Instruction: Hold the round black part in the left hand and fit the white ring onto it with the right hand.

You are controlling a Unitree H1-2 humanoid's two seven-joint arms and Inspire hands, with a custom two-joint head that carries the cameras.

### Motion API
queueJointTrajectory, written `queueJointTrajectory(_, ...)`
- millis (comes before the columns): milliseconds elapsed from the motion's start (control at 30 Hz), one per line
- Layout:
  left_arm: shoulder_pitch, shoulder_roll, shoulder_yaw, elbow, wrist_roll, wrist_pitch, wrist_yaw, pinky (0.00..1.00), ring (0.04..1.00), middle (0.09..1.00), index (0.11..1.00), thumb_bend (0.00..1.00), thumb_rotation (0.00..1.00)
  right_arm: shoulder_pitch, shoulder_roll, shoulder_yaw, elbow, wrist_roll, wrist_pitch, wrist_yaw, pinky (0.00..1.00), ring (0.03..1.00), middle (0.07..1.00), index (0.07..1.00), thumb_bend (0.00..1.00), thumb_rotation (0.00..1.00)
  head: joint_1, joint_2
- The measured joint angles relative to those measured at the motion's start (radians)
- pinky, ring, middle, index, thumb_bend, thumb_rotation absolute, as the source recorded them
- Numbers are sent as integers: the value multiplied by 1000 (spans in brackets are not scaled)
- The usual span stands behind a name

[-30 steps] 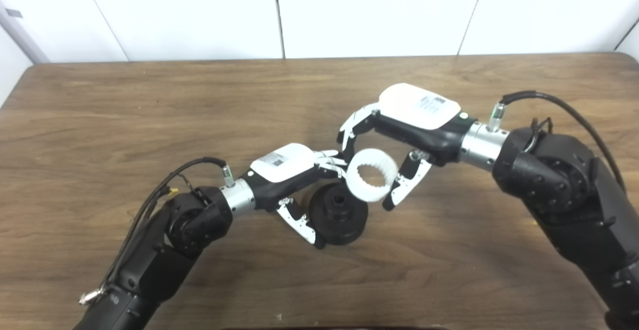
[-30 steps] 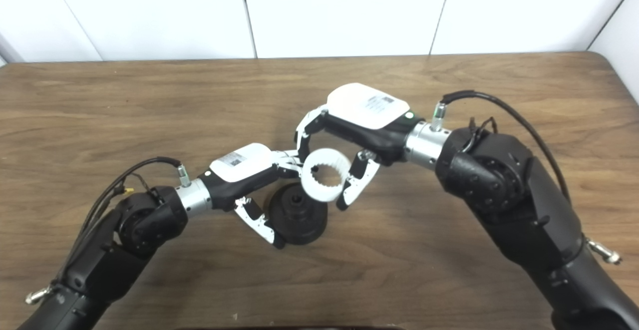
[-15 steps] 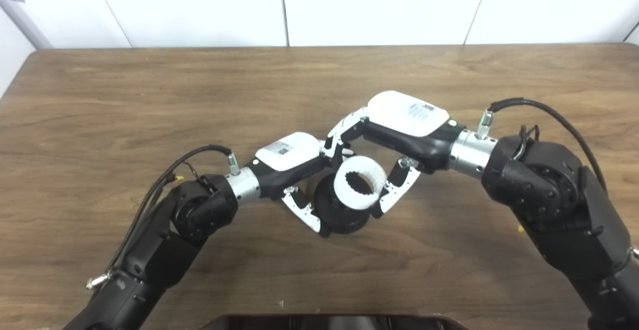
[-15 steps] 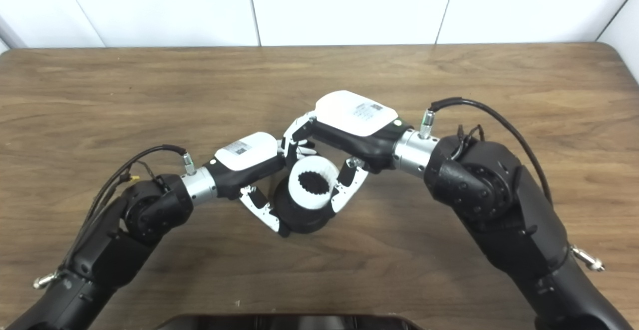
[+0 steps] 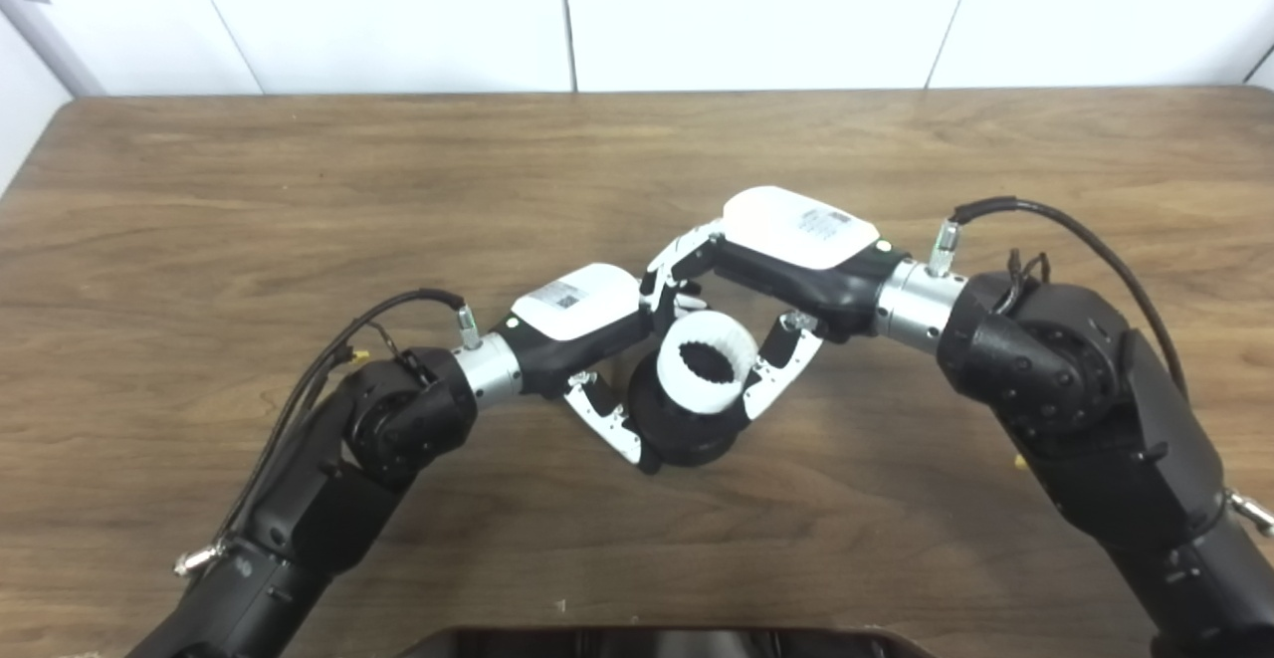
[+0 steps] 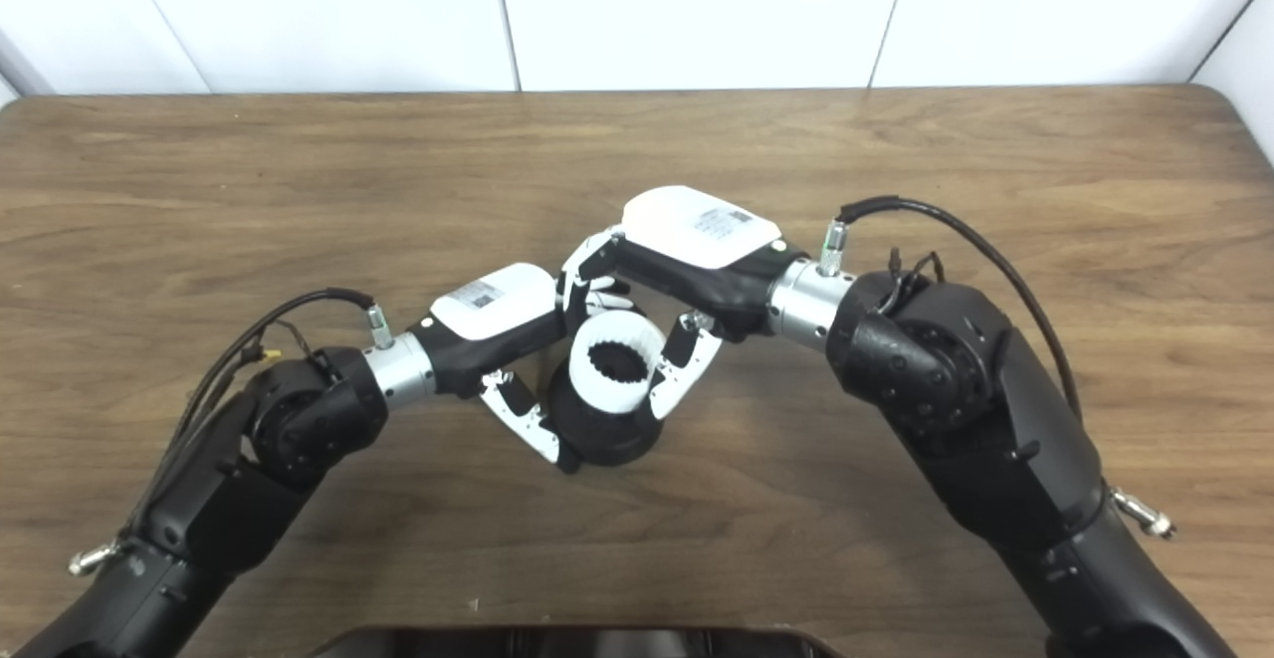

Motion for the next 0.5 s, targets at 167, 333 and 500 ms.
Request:
queueJointTrajectory(167,0,-1,-1,-6,6,10,-4,885,964,891,488,518,83,-1,13,3,30,-8,-1,-2,790,791,754,482,519,143,3,3)
queueJointTrajectory(333,0,-2,-1,-9,7,20,-4,872,958,884,488,518,83,-1,16,9,41,-22,-1,-2,788,788,752,482,520,142,6,5)
queueJointTrajectory(500,0,-4,0,-10,11,18,-1,855,936,888,488,518,84,-1,28,12,68,-24,-5,-22,772,776,743,481,521,142,6,5)
